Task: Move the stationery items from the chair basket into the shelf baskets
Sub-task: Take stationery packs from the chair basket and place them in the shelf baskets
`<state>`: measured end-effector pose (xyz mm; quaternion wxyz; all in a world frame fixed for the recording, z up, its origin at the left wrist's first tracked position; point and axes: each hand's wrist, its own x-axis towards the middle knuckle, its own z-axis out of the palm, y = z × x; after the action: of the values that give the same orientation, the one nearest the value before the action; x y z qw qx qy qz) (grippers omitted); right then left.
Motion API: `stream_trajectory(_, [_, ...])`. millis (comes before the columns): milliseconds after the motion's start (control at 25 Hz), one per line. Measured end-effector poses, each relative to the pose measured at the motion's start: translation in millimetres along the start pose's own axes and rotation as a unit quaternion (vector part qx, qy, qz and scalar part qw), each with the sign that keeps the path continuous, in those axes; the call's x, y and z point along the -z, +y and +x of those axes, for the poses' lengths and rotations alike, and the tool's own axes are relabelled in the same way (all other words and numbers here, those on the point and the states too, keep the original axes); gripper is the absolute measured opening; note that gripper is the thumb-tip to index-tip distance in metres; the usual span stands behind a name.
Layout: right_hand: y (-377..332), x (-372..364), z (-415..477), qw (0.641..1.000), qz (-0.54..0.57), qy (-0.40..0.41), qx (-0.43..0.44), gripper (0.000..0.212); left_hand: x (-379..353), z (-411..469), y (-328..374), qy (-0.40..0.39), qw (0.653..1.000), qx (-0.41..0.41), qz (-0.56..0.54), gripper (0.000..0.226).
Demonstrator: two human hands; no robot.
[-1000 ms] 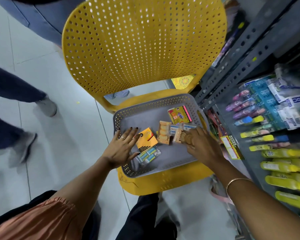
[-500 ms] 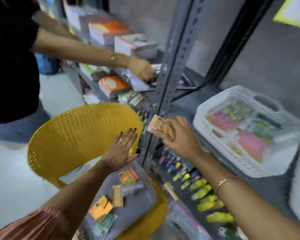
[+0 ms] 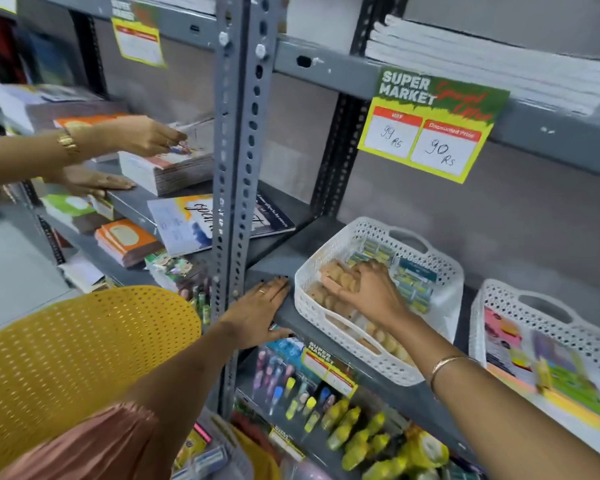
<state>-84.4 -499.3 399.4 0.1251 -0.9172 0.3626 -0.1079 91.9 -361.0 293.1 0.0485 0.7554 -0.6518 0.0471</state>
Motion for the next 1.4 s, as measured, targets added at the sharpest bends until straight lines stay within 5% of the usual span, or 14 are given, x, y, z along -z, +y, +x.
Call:
stream_trajectory(440, [6, -28, 7, 0.993, 0.021, -0.114, 0.02, 0.089, -18, 14, -11, 0.024, 0.999, -0.016, 0.02, 0.097])
stream_trajectory(720, [11, -29, 6, 0.992, 0.017, -0.121, 0.013, 0.087, -16, 14, -9, 0.04, 0.999, -0.015, 0.027, 0.099])
stream_trajectory(920, [-8, -11, 0, 0.998, 0.021, 0.027, 0.06, 0.055, -7, 11, -5, 0.019, 1.0, -0.014, 0.02, 0.093])
stream_trajectory(1120, [-63, -12, -24, 0.962, 0.096, 0.173, 0.187, 0.03, -20, -49, -12, 0.071, 0.997, -0.019, -0.005, 0.076])
stream_trajectory(1400, [-113, -146, -75, 0.938, 0.106, 0.053, 0.326, 0.026, -115, -246, -53, -0.025, 0.988, 0.151, -0.019, 0.071])
